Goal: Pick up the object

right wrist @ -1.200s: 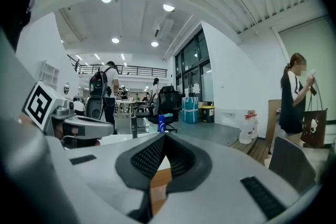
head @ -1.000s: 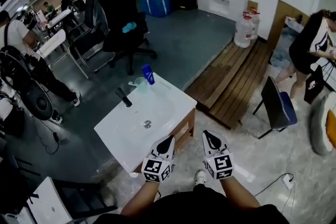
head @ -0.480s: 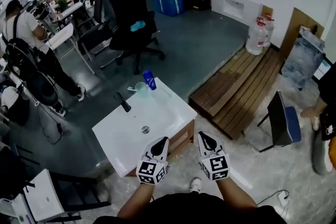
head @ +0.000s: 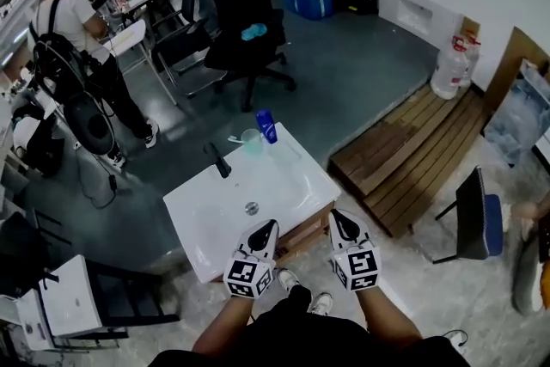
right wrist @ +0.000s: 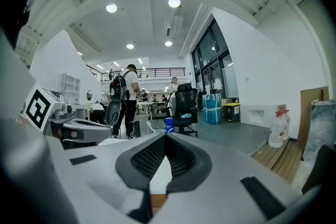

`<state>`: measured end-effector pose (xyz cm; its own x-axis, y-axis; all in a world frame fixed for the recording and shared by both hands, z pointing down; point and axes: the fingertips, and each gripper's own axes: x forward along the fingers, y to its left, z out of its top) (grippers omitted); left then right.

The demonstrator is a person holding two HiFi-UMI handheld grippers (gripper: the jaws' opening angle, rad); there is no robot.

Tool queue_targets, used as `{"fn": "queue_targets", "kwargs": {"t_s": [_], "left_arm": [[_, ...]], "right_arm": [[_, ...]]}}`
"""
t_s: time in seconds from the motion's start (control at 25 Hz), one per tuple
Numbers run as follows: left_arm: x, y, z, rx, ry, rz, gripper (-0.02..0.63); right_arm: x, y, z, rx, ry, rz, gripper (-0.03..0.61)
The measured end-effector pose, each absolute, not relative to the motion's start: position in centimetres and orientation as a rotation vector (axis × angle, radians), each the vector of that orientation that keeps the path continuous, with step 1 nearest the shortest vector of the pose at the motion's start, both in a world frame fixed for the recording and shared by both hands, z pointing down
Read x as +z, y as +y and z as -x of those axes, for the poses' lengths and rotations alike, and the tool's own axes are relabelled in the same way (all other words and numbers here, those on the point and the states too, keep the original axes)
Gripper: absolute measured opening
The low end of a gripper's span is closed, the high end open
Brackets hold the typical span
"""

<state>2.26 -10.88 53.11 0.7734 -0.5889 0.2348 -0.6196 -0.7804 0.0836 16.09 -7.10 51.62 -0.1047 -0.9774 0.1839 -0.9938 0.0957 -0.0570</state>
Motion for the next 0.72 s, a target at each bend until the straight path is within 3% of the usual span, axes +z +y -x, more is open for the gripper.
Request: {"fn": "queue_targets", "kwargs": {"t_s": [0.72], "left_arm": [[55.3, -22.6, 2.0, 0.269, -1.105, -2.704, 0.02]], "right_arm": [[54.3, -20.8, -14.0, 0.25, -2.214, -1.832, 0.018]]}}
